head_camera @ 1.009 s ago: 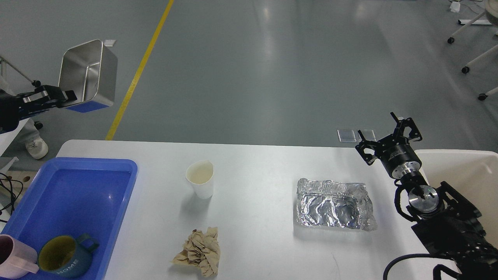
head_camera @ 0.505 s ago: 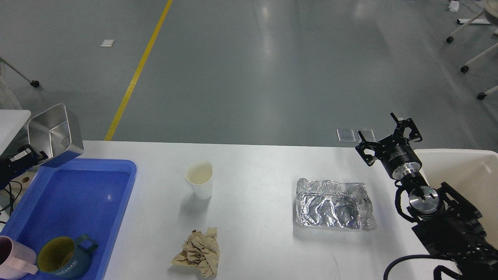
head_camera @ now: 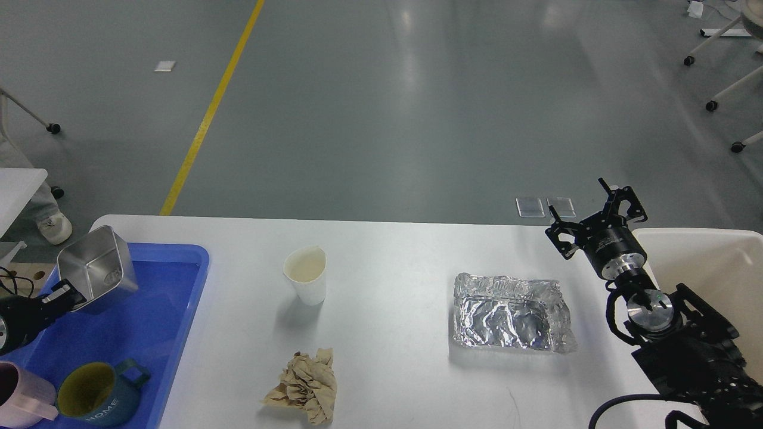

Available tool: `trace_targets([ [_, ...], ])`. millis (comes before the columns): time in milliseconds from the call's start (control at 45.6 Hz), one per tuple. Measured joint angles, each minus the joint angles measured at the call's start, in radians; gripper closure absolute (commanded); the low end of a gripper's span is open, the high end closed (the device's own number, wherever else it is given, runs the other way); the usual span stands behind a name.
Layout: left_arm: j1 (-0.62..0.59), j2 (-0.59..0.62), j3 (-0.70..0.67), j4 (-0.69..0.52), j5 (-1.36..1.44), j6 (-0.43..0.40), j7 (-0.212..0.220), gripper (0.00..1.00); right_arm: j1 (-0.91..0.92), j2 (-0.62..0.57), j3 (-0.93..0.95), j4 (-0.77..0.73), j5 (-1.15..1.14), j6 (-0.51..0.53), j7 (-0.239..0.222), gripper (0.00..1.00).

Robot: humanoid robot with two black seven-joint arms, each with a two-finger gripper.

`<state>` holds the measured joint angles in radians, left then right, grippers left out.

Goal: Tidy desktop
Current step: 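Lift the steel tin with the left gripper over the blue tray, then lower the steel tin into the blue tray with the left gripper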

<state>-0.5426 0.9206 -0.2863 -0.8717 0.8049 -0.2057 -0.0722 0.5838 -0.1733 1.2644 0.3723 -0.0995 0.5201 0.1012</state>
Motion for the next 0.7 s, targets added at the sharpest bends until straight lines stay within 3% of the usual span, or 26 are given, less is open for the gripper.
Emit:
trace_targets([
  [351,0.000,-0.066,0.002,0.036,0.003,-0.002,0.038,0.97,0.004,-0.013,-0.045,0.000,0.001,0.000,0.002,0.00],
  [505,-0.006,-0.110,0.020,0.074,0.006,-0.004,0.094,0.95,0.009,-0.014,-0.045,0.000,0.001,-0.001,0.002,0.00],
  [702,-0.013,-0.148,0.023,0.115,0.007,-0.005,0.134,0.95,0.010,-0.015,-0.045,0.000,0.001,-0.002,0.002,0.00],
])
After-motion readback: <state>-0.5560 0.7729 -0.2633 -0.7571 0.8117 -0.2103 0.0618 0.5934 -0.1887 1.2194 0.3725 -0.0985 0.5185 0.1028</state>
